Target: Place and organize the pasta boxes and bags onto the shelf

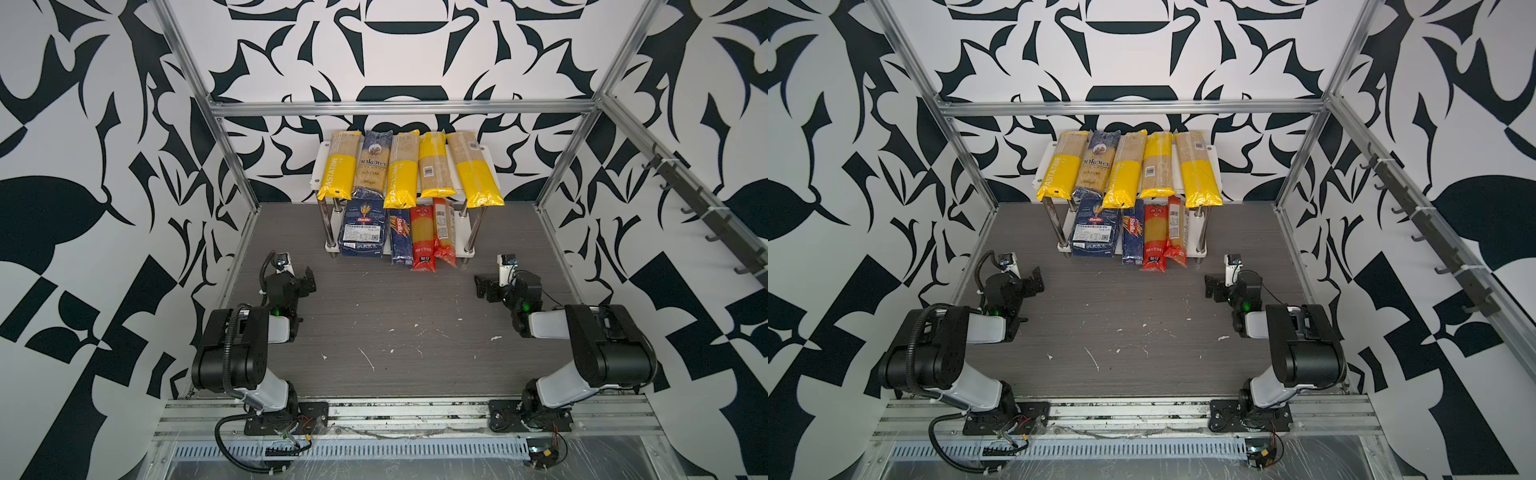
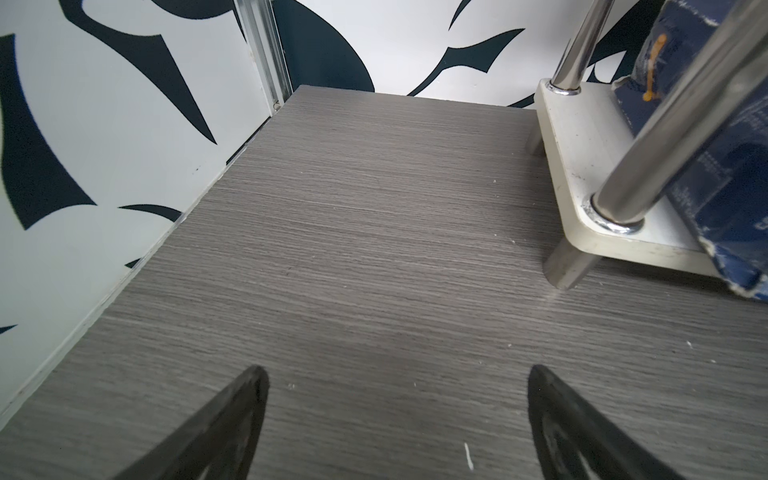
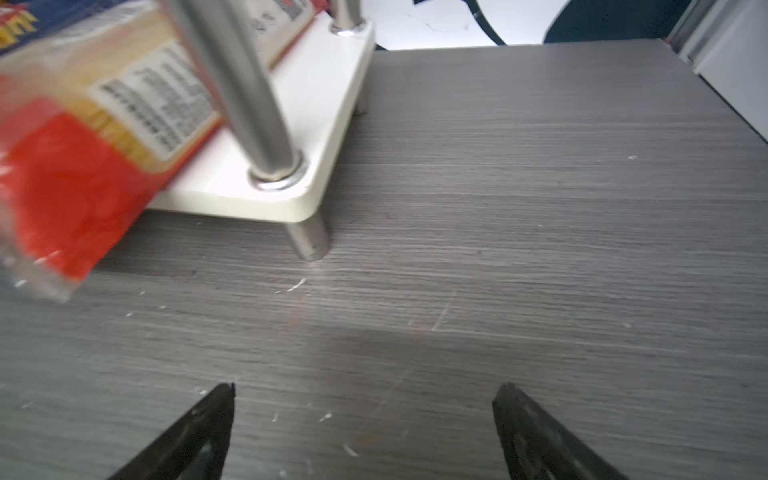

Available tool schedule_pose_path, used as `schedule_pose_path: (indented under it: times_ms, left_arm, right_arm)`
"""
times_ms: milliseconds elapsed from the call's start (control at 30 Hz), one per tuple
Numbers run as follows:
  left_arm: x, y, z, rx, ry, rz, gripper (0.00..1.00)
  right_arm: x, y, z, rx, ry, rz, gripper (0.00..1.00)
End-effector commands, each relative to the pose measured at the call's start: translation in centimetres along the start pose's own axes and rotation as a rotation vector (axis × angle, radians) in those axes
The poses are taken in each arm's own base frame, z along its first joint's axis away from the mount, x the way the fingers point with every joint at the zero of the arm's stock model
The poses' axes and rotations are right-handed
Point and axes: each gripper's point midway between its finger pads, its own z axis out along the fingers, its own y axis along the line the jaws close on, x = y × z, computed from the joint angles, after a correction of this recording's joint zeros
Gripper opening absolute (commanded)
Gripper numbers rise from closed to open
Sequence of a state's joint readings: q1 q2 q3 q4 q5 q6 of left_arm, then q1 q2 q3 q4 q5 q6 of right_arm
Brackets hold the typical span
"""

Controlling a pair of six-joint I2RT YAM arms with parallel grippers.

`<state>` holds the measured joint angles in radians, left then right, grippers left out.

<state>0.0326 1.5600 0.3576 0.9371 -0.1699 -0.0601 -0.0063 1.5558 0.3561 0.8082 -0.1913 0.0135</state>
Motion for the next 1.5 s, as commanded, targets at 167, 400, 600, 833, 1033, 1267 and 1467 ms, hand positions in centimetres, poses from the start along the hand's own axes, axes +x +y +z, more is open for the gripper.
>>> schedule_pose_path:
  times_ms: [167, 400, 600, 833, 1033, 1267, 1467]
  left_arm:
    - [-0.5, 0.2, 0.1, -0.008, -0.012, -0.018, 0.99]
    - [-0.5, 0.2, 0.2, -0.009, -0.013, -0.017, 0.99]
    - [-0.5, 0.2, 0.2, -0.009, -0.012, -0.018, 0.99]
    - [-0.5, 0.2, 0.2, -0.009, -0.014, -0.018, 0.99]
    - [-0.5, 0.2, 0.2, -0.007, -0.013, -0.018, 0.99]
    - [-0.4, 0.1, 0.4, 0.014, 0.000, -0.025, 0.99]
    - [-0.4, -0.3, 0.3, 0.055, 0.004, -0.027, 0.99]
  right_arm:
    - [-2.6, -0.1, -0.4, 0.046, -0.121, -0.057, 1.00]
    - [-2.4, -0.1, -0.4, 0.046, -0.111, -0.064, 1.00]
    - [-2.4, -0.2, -0.4, 0.049, -0.112, -0.060, 1.00]
    - [-2.5, -0.3, -0.3, 0.053, -0.109, -0.063, 1.00]
    - [-2.4, -1.0, -0.3, 0.088, -0.105, -0.040, 1.00]
    - [-2.4, -1.1, -0.3, 0.098, -0.103, -0.035, 1.00]
    - [-2.6, -1.1, -0.3, 0.099, -0.108, -0.036, 1.00]
